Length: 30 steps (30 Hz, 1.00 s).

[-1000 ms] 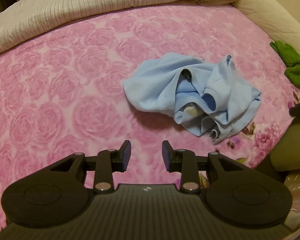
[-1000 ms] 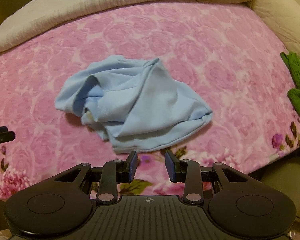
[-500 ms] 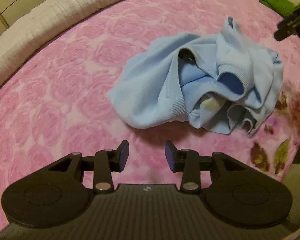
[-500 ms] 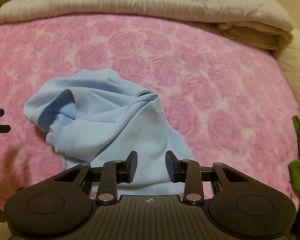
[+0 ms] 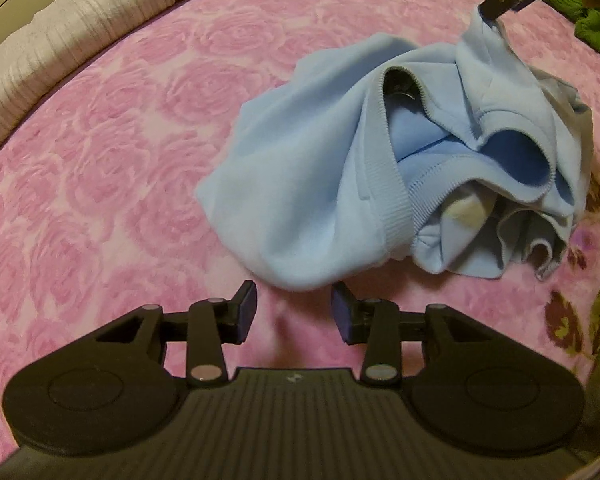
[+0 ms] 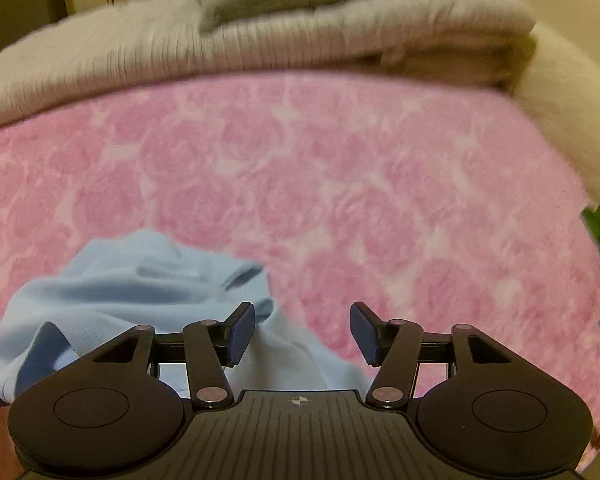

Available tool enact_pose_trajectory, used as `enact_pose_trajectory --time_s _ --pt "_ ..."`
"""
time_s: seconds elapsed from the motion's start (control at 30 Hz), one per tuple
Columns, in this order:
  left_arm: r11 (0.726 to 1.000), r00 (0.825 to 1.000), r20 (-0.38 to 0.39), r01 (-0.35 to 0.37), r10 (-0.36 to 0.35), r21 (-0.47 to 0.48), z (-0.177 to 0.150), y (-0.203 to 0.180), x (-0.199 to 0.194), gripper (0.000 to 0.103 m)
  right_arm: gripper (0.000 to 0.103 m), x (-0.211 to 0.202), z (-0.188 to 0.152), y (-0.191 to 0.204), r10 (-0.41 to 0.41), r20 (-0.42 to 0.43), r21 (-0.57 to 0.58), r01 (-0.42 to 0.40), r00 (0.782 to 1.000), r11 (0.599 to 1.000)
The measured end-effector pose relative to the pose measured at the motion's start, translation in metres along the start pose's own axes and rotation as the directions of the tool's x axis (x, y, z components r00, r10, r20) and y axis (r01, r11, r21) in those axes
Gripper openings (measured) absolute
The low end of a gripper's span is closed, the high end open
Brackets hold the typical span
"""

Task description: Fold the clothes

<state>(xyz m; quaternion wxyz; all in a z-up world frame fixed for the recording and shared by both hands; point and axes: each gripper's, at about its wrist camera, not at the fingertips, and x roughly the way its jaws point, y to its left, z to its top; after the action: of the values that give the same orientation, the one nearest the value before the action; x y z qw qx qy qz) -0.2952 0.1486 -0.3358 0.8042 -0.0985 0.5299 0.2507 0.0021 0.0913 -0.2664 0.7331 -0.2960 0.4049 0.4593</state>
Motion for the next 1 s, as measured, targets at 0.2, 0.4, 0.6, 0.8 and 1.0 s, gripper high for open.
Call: enact_pose_trajectory --time_s 0.2,0.4,0.6,0.8,1.0 --pt "0.996 1.0 0.007 0.006 -0.007 0.09 0.004 -0.002 0.011 0.036 0.033 0.029 -0.008 -0.001 -0.074 -0.202 -0.043 0.067 0.977 0.997" --pt "0.973 0.995 0.094 -0.063 0.043 0.222 0.003 -0.012 0.017 0.036 0.033 0.037 -0.019 -0.015 -0.053 -0.242 -0.038 0.045 0.969 0.998" --pt "0.949 0.971 0.21 -0.167 0.112 0.269 0.012 -0.007 0.021 0.008 0.004 0.027 -0.022 -0.02 -0.07 -0.209 -0.086 0.053 0.975 0.995" --pt "0.997 0.952 0.296 -0.079 0.079 -0.011 0.067 0.032 -0.008 0.008 0.003 -0.026 0.009 -0.06 -0.262 0.048 -0.082 0.265 0.964 0.961" --pt "0.977 0.936 0.353 0.087 -0.013 -0.195 0.126 0.054 -0.034 0.031 0.003 -0.065 0.041 -0.118 -0.429 0.097 0.009 0.431 0.898 0.902"
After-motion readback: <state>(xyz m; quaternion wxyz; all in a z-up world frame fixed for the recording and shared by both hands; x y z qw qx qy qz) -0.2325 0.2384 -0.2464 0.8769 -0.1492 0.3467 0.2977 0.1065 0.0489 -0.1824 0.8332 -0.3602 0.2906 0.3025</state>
